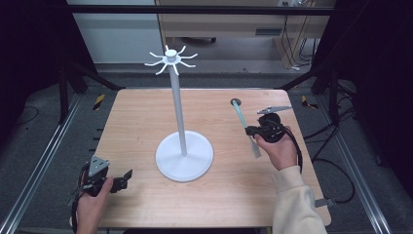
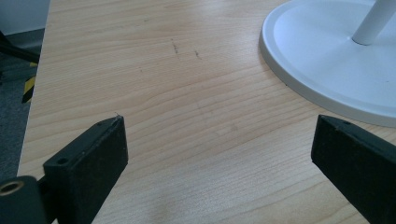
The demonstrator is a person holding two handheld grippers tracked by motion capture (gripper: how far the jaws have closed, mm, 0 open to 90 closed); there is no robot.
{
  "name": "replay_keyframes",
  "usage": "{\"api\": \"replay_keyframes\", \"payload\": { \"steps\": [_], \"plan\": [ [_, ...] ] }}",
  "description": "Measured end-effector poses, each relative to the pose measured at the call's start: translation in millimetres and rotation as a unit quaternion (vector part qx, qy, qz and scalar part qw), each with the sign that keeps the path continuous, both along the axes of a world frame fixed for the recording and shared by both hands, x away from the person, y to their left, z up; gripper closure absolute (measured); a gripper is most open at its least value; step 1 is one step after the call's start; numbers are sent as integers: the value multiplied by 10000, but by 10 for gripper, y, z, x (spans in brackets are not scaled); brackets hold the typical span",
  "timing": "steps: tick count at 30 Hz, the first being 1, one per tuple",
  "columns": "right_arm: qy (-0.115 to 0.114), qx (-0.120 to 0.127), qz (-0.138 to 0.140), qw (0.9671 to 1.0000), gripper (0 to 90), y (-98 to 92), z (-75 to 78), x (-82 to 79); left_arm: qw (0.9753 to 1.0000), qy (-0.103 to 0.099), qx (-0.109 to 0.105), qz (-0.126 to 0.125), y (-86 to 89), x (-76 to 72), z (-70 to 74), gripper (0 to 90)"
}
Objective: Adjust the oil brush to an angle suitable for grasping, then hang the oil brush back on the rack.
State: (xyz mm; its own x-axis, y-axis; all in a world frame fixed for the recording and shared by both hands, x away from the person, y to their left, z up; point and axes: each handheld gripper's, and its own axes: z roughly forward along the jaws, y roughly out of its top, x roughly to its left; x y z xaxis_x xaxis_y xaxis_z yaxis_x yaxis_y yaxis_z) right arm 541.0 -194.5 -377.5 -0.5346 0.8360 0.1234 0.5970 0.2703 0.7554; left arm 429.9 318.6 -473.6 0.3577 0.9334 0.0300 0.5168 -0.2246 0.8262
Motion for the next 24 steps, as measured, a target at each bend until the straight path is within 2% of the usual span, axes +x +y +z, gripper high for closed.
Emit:
{"api": "replay_keyframes", "payload": {
  "steps": [2,4,6,9,13,21,24],
  "plan": [
    [-76,159,59,9998,832,38,16,-7,10000,-15,-17,38,7,1,0,33],
    [-123,128,103,9998,832,69,47,-16,10000,-47,-16,60,13,-2,8,33],
    [-200,235,140,9994,832,77,83,-40,9999,-69,-42,85,14,-13,20,33],
    [-379,334,159,9986,832,111,165,-102,9999,-84,-30,55,7,-14,25,33],
    [-486,431,231,9976,832,167,245,-160,10000,-87,12,-20,-10,-15,28,33],
    [-948,768,533,9911,832,323,461,-319,9999,-130,-2,-46,-20,-10,45,33],
    [-1038,828,571,9895,832,338,499,-354,9999,-131,18,-69,-26,-9,48,33]
  ]
}}
